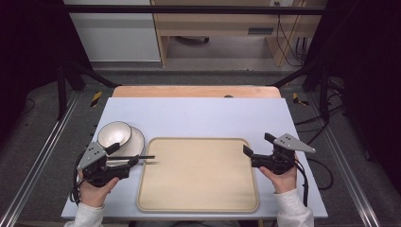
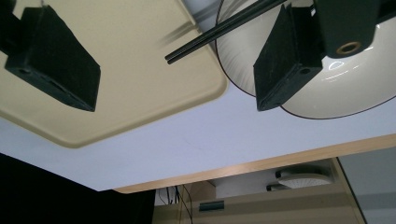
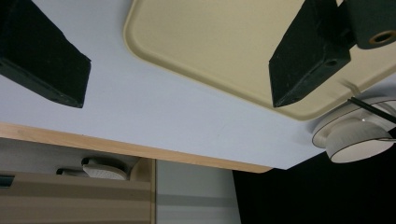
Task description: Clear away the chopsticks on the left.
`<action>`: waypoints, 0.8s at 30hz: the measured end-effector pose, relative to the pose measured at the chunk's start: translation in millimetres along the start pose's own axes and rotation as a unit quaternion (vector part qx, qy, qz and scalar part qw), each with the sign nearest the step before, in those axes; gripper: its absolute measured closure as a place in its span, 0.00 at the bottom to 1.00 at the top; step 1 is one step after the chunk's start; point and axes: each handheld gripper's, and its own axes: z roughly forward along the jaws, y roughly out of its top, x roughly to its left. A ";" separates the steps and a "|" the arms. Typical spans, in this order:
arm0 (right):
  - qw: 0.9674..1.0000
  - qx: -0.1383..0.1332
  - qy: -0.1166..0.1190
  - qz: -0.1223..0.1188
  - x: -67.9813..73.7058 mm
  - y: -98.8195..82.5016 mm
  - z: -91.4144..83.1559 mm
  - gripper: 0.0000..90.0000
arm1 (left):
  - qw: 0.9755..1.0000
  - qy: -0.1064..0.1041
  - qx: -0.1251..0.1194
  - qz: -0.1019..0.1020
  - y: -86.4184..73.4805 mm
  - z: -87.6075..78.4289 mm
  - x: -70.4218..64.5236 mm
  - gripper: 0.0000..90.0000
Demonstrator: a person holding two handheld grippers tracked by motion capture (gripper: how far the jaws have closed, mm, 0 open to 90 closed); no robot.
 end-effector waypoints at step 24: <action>1.000 0.005 0.013 -0.018 16.2 4.3 1.0 0.06 | 0.999 0.002 0.033 0.022 -23.4 -37.2 17.3 0.20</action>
